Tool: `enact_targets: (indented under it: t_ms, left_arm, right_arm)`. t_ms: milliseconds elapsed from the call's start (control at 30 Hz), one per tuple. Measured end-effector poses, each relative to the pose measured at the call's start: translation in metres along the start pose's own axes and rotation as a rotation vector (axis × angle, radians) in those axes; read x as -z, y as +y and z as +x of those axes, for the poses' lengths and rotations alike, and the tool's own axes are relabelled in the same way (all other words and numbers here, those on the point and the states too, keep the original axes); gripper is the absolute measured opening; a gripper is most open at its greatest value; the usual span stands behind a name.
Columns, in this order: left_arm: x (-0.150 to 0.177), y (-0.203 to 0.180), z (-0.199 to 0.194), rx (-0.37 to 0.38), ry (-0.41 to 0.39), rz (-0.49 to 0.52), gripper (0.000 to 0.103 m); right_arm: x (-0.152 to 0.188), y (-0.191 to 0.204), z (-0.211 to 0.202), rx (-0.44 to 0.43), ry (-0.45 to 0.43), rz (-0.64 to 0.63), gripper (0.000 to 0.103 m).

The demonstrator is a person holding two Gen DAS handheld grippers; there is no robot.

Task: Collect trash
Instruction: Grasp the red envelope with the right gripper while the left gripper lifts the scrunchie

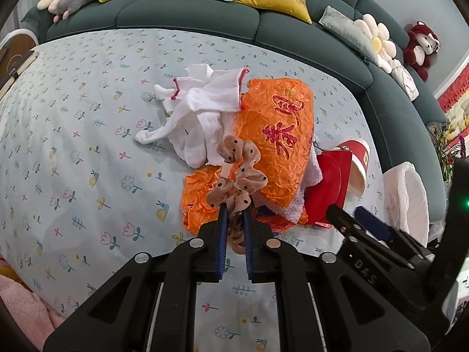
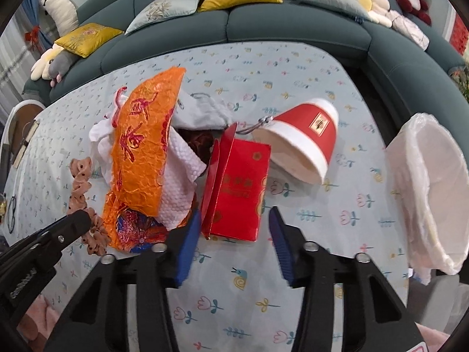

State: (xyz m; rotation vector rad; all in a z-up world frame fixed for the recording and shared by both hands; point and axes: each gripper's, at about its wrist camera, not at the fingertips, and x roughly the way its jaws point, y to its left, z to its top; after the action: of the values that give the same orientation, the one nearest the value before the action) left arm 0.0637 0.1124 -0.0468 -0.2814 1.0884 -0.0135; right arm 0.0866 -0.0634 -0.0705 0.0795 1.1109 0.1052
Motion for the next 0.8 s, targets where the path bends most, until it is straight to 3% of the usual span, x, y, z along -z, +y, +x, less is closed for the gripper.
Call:
enact_targets:
  t_ms: [67, 133, 233, 467, 600, 767, 800]
  left_arm:
    - [-0.001, -0.001, 0.0, 0.004, 0.003, 0.002, 0.007]
    - [-0.001, -0.003, -0.002, 0.013, 0.002, 0.011, 0.007]
    - [0.0, -0.008, -0.005, 0.009, -0.01, 0.039, 0.007]
    - [0.006, -0.016, -0.016, 0.007, -0.022, 0.083, 0.007]
    - [0.006, -0.008, -0.02, 0.013, -0.019, 0.054, 0.007]
    - [0.009, 0.017, -0.014, -0.005, 0.013, -0.046, 0.023]
    - [0.009, 0.023, -0.011, -0.004, 0.022, -0.073, 0.032]
  right_arm:
    - [0.001, -0.003, 0.004, -0.023, 0.013, 0.018, 0.031]
    - [0.002, -0.006, 0.005, -0.048, 0.023, 0.037, 0.01]
    - [0.002, -0.008, 0.0, -0.065, 0.012, 0.037, 0.001]
    - [0.002, -0.019, -0.035, -0.081, -0.063, 0.048, 0.001]
    - [0.004, -0.031, -0.057, -0.067, -0.107, 0.062, 0.001]
    - [0.013, -0.043, -0.076, -0.047, -0.139, 0.069, 0.001]
    - [0.014, -0.044, -0.078, -0.047, -0.14, 0.068, 0.001]
